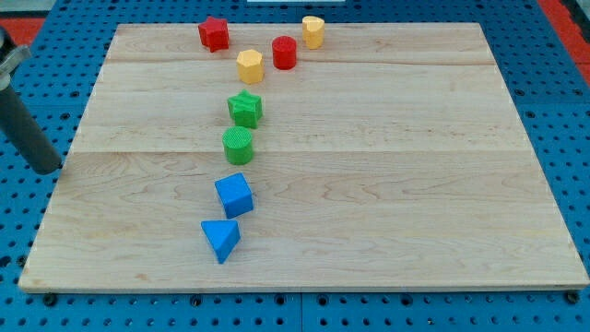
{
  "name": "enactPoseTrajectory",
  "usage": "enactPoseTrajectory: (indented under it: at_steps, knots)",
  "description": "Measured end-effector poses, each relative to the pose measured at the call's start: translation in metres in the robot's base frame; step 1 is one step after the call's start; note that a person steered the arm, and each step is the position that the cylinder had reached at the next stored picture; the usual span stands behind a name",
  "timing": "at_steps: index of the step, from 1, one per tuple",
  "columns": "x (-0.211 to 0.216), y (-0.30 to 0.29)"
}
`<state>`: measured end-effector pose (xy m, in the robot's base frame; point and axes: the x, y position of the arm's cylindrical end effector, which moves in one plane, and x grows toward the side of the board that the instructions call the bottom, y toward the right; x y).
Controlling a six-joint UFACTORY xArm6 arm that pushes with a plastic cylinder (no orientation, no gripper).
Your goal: Point your arm to the center left
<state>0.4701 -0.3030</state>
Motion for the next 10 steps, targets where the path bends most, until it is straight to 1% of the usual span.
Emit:
enactPoseTrajectory:
  at_steps: [3,5,6,7,8,9,10]
  knots:
    - [0.000,-0.001]
    - [0.008,0.031]
    - [0.008,0.031]
    - [0.000,0.056]
    - [-0.037,0.086]
    - [-0.037,0.086]
    - [-0.049,0.093]
